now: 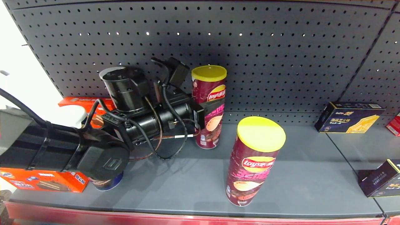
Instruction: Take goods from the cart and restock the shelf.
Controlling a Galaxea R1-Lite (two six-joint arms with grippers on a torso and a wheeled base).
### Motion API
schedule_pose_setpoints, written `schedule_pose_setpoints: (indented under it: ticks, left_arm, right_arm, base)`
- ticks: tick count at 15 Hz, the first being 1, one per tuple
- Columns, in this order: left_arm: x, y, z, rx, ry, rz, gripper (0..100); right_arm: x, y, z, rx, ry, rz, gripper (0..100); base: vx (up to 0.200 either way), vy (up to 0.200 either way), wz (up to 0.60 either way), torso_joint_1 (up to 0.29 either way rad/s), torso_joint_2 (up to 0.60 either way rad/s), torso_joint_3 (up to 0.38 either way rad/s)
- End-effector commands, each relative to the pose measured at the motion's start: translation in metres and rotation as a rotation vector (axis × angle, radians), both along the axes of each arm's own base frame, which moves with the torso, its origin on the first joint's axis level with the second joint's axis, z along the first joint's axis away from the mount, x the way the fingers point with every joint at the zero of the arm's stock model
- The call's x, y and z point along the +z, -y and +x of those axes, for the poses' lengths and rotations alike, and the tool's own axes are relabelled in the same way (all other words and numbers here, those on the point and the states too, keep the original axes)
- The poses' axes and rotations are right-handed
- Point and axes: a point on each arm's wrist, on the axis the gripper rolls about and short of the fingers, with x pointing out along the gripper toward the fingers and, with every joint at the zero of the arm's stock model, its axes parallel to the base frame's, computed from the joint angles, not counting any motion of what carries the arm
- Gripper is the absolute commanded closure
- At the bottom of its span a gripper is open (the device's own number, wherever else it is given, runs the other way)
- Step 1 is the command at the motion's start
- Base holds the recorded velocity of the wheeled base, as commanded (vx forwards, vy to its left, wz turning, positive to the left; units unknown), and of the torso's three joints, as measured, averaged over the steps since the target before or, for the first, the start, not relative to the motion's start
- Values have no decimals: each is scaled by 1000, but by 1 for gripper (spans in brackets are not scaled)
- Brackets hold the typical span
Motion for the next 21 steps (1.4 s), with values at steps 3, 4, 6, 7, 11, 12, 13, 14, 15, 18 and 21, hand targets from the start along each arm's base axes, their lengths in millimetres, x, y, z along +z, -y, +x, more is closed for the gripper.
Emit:
schedule_pose_setpoints:
  ticks: [3,4,6,7,11,12,13,14,15,18,21]
  left_arm:
    - [8,6,7,-12,4,1,100]
    - [6,7,8,-37,3,4,100]
    - [3,10,12,-41,0,8,100]
    - [3,10,13,-40,3,6,100]
    - [-7,17,21,-44,-14,19,100]
    - [-7,21,20,-53,-13,19,100]
    - [-11,24,21,-59,-21,23,100]
    - [-11,25,22,-62,-19,23,100]
    - [-12,28,22,-69,-19,23,100]
    - [-16,33,29,-69,11,38,100]
    - [-16,34,36,-150,35,41,100]
  right_arm:
    - [0,0,0,0,-4,-1,0]
    - [0,0,0,0,-4,-1,0]
    - [0,0,0,0,-4,-1,0]
    - [0,0,0,0,-4,-1,0]
    - [0,0,0,0,-2,-1,0]
    - [0,0,0,0,-2,-1,0]
    - [0,0,0,0,-4,-1,0]
    - [0,0,0,0,-4,-1,0]
    - [0,0,0,0,-4,-1,0]
    - [0,0,0,0,-4,-1,0]
    - [0,0,0,0,-4,-1,0]
  base:
    - [0,0,0,0,0,0]
    - [0,0,0,0,0,0]
    - [0,0,0,0,0,0]
    - [0,0,0,0,0,0]
    - [0,0,0,0,0,0]
    - [0,0,0,0,0,0]
    - [0,0,0,0,0,0]
    - [0,0,0,0,0,0]
    - [0,0,0,0,0,0]
    - [0,0,0,0,0,0]
    - [0,0,0,0,0,0]
